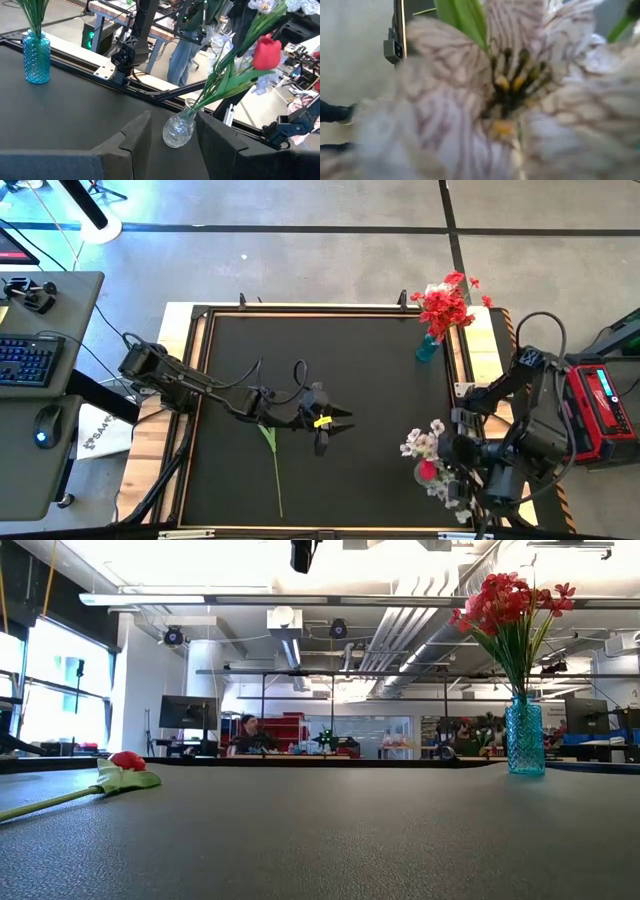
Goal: Sort flowers into vase by color
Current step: Put the white flowers into the transparent vase
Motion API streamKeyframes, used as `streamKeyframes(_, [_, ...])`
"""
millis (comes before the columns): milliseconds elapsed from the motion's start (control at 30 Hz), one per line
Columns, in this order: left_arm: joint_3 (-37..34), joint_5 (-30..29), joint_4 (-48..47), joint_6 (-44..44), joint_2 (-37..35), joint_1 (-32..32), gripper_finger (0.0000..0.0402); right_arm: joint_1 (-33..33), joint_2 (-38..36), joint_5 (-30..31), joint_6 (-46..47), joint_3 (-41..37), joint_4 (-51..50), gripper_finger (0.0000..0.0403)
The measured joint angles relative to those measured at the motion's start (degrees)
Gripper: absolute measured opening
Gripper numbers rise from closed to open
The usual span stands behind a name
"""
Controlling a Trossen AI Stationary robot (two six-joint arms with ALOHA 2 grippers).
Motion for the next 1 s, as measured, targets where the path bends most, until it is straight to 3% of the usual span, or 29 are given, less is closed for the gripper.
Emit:
streamKeyframes(367, [0.0,3.1,0.0,-3.5,0.0,0.0,0.0142,0.0,-0.1,-6.9,8.2,0.0,0.0,0.0119])
streamKeyframes(800, [0.0,6.2,-0.1,-6.0,0.0,-0.7,0.0142,0.0,-4.6,-11.8,19.0,0.1,0.0,0.0176])
streamKeyframes(1000, [0.0,6.2,-0.2,-6.0,0.0,-1.4,0.0142,0.0,-7.9,-19.0,22.2,0.1,0.2,0.0204])
